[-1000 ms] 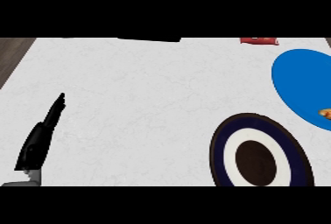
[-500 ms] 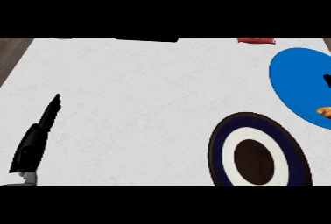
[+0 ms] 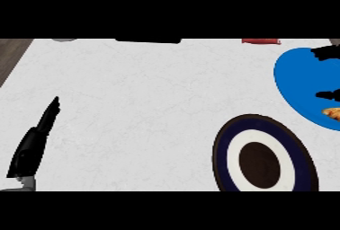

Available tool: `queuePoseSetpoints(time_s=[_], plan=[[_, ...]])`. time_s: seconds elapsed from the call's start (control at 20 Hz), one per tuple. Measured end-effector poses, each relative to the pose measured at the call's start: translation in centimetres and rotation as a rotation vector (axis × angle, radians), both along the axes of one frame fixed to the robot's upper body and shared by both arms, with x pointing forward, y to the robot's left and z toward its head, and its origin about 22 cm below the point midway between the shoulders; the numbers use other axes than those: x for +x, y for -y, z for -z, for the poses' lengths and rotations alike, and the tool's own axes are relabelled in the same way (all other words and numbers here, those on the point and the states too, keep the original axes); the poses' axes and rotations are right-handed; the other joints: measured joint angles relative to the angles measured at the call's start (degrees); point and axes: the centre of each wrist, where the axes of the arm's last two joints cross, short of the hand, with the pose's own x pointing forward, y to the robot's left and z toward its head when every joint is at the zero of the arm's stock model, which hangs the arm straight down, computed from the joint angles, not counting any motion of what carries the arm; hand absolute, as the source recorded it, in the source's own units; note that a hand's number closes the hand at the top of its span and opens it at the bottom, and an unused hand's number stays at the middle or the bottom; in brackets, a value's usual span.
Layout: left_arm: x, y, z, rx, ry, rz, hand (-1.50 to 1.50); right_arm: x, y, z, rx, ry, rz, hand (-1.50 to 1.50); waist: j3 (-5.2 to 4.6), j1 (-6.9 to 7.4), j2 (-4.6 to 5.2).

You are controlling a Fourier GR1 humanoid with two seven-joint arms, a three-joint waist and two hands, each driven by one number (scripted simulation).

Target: Pick the croissant from the plate and place it in the plate

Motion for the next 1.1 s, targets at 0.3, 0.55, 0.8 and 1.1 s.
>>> queuePoseSetpoints(time_s=[0.3,0.55,0.8,1.1], plan=[[0.1,0.4,0.2,-0.01,0.0,0.001,0.0,-0.6,1.7,-1.5,0.217,0.063,0.134,-1.5,0.03,0.0,0.24],[0.1,0.3,0.1,-0.006,0.005,0.007,0.0,-2.7,4.8,-2.8,0.369,0.064,0.24,-1.5,0.18,0.39,0.65],[0.1,0.4,0.0,-0.014,0.007,0.008,0.0,-4.6,7.1,-3.8,0.491,0.081,0.295,-1.5,0.41,0.66,1.08],[-0.3,0.5,0.2,-0.02,0.012,0.008,0.0,-6.7,9.3,-5.0,0.521,0.124,0.326,-1.5,0.66,0.64,1.36]])
